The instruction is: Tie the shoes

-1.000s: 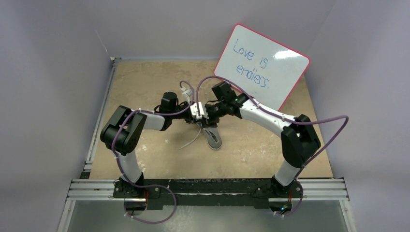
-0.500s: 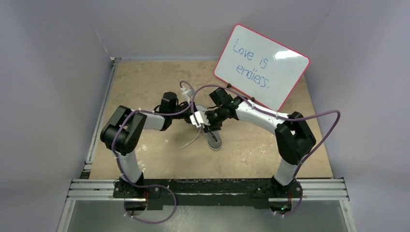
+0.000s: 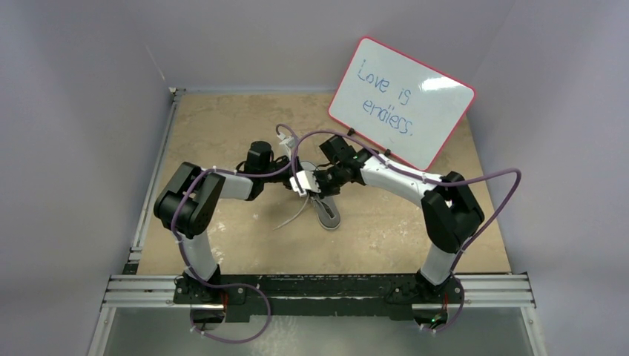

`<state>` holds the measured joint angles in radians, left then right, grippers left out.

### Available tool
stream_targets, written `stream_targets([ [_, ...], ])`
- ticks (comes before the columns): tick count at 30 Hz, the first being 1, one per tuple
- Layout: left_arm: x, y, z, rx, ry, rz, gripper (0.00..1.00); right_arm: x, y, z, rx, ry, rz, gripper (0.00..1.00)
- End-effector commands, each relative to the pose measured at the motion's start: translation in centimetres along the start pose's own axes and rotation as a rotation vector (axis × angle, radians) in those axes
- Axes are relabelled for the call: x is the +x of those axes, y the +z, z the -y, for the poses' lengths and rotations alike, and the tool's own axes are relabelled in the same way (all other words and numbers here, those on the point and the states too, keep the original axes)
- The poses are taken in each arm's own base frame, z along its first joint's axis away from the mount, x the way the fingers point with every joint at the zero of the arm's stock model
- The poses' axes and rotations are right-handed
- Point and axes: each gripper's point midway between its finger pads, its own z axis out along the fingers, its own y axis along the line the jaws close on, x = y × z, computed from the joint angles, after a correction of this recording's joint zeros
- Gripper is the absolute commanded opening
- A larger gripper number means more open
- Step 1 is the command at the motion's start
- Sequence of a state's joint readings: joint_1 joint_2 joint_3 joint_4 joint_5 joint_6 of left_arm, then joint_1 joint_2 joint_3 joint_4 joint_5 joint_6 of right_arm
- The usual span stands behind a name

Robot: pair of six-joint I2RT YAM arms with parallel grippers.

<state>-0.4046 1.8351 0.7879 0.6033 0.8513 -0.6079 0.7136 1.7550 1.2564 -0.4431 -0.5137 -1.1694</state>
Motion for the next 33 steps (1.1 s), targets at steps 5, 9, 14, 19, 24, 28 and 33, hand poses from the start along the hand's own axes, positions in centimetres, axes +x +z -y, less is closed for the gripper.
stream_targets([
  [5,-2.5,-1.4,0.1,-0.042,0.089,0.054,0.24,-5.9,-2.8,-1.5,0.002,0.359,0.344,0.0],
  [9,-2.6,-3.3,-0.7,-0.143,0.113,0.04,0.51,-5.1,-3.8,-0.6,0.127,0.481,0.456,0.0],
  [14,0.6,-6.7,-2.6,-0.376,0.09,-0.005,0.64,-4.4,-5.4,0.7,0.179,0.543,0.495,0.0],
  [19,3.2,-7.5,-1.0,-0.427,0.168,-0.039,0.62,-5.1,-6.0,0.7,0.173,0.57,0.52,0.0],
  [24,5.0,-6.5,-2.6,-0.507,0.213,-0.034,0.42,-5.5,-6.8,0.7,0.217,0.655,0.562,0.0],
  [28,4.4,-5.5,-3.0,-0.559,0.293,0.0,0.42,-5.3,-7.1,0.6,0.253,0.734,0.577,0.0],
  [33,5.4,-3.1,-3.2,-0.56,0.323,-0.023,0.45,-5.0,-7.5,0.3,0.284,0.793,0.578,0.0],
])
